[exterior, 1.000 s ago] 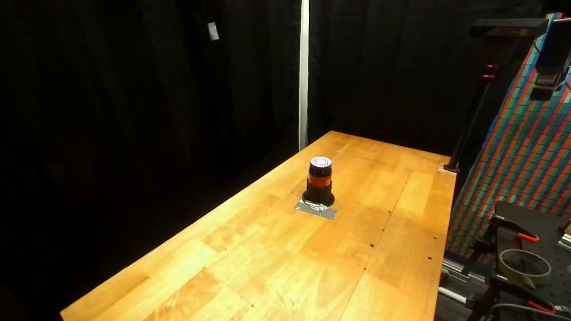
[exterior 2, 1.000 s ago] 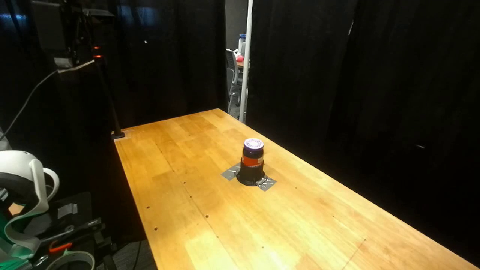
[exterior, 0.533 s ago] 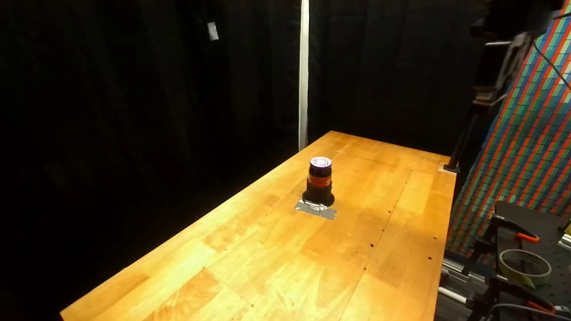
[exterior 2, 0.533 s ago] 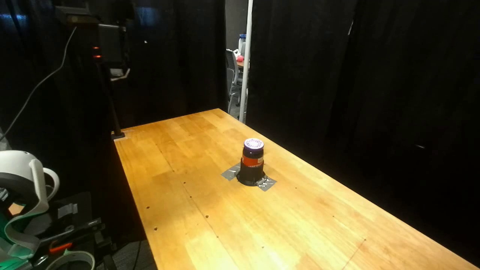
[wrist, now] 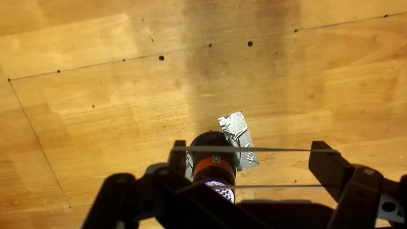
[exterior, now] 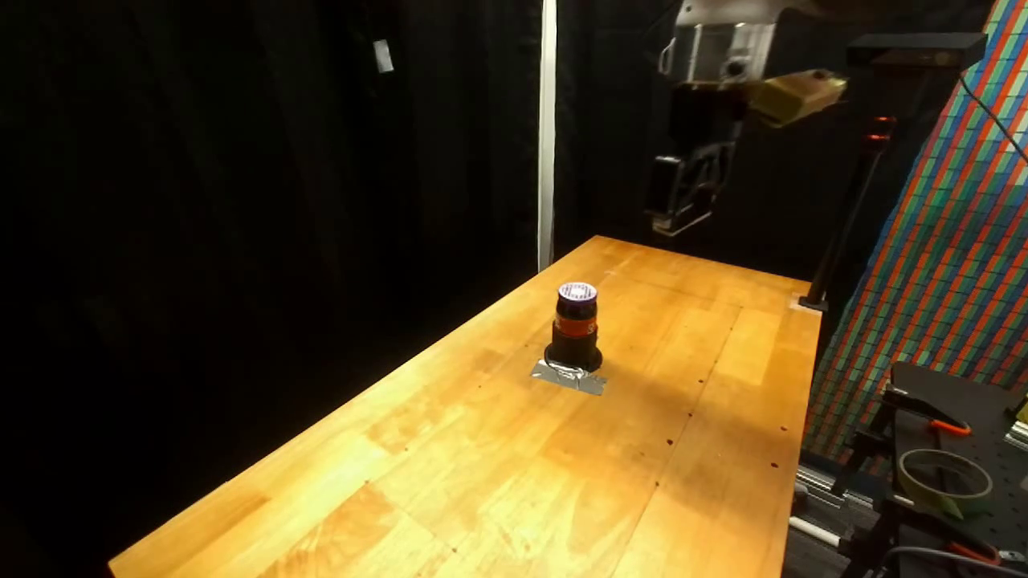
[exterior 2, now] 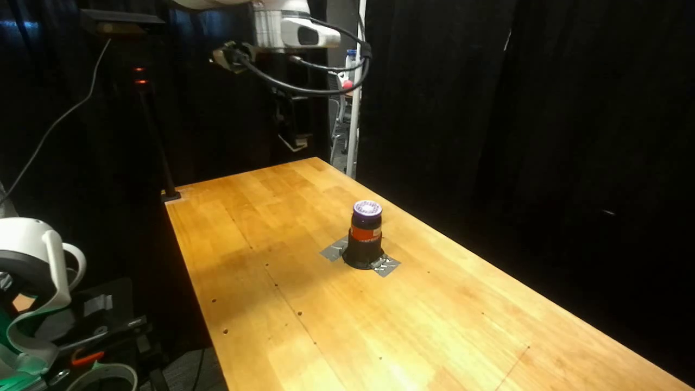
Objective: Put a rubber band around the cup
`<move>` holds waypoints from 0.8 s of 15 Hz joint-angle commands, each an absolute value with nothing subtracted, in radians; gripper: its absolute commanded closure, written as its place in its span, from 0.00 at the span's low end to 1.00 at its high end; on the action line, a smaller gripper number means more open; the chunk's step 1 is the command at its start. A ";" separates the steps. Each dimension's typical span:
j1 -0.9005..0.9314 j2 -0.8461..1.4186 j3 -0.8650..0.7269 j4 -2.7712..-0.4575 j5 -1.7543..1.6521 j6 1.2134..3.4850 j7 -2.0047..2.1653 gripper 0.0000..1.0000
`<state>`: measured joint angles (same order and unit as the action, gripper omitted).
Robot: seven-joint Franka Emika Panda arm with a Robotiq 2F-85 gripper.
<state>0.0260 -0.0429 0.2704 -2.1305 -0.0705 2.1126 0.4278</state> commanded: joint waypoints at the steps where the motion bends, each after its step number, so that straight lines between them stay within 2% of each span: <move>1: 0.064 0.183 0.203 -1.915 -0.106 2.114 0.434 0.00; 12: 0.136 0.548 0.069 -1.537 -0.061 2.085 0.405 0.00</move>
<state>0.1076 0.4641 0.1051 -1.6604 -0.0816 2.1242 0.4210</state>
